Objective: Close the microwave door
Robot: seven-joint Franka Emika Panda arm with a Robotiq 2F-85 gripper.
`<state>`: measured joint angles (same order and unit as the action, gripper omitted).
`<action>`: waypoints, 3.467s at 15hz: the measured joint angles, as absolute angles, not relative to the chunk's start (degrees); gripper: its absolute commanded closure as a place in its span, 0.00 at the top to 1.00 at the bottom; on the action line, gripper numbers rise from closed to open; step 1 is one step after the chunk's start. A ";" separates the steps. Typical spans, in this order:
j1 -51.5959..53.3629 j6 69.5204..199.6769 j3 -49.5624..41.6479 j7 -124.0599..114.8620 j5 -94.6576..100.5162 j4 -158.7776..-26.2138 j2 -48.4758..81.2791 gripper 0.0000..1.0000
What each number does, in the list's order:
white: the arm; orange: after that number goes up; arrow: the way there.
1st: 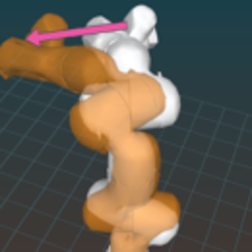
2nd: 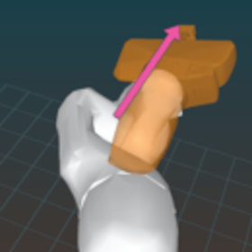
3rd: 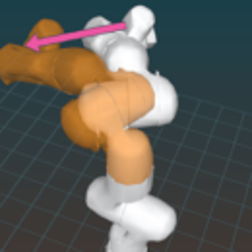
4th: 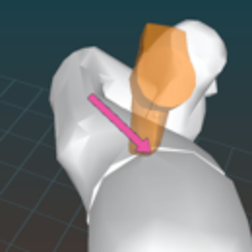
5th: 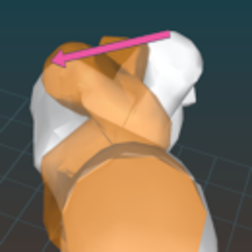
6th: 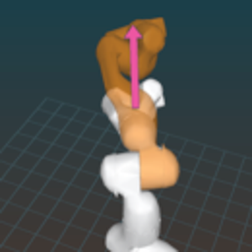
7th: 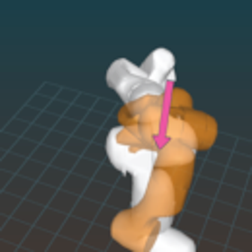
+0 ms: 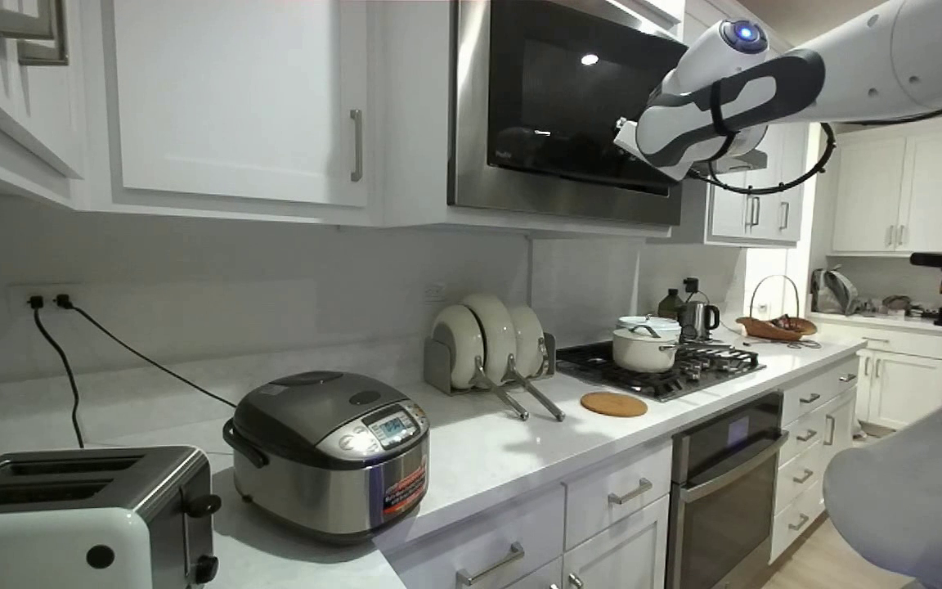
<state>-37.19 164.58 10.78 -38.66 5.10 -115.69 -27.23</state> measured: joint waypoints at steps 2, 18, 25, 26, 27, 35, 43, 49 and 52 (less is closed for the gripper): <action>-33.20 164.71 8.30 -38.27 3.86 -114.81 -25.71 0.00; -16.02 165.00 -2.91 -29.91 -3.90 -111.40 -21.72 0.00; -14.21 164.99 -4.46 -25.94 -6.06 -111.33 -21.67 0.00; -14.17 164.99 -4.51 -25.85 -6.06 -111.31 -21.65 0.00; -14.11 164.99 -4.56 -25.77 -6.06 -111.30 -21.63 0.00; -16.95 165.82 -2.97 -27.21 -0.38 -111.21 -21.02 0.00; -31.89 170.91 4.58 -38.51 14.51 -110.16 -18.04 0.00; -42.64 172.34 10.86 -49.02 24.17 -107.91 -15.69 0.00; -45.63 172.41 13.37 -52.67 27.28 -107.76 -15.85 0.00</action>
<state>-45.63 172.41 13.37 -52.67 27.28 -107.76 -15.85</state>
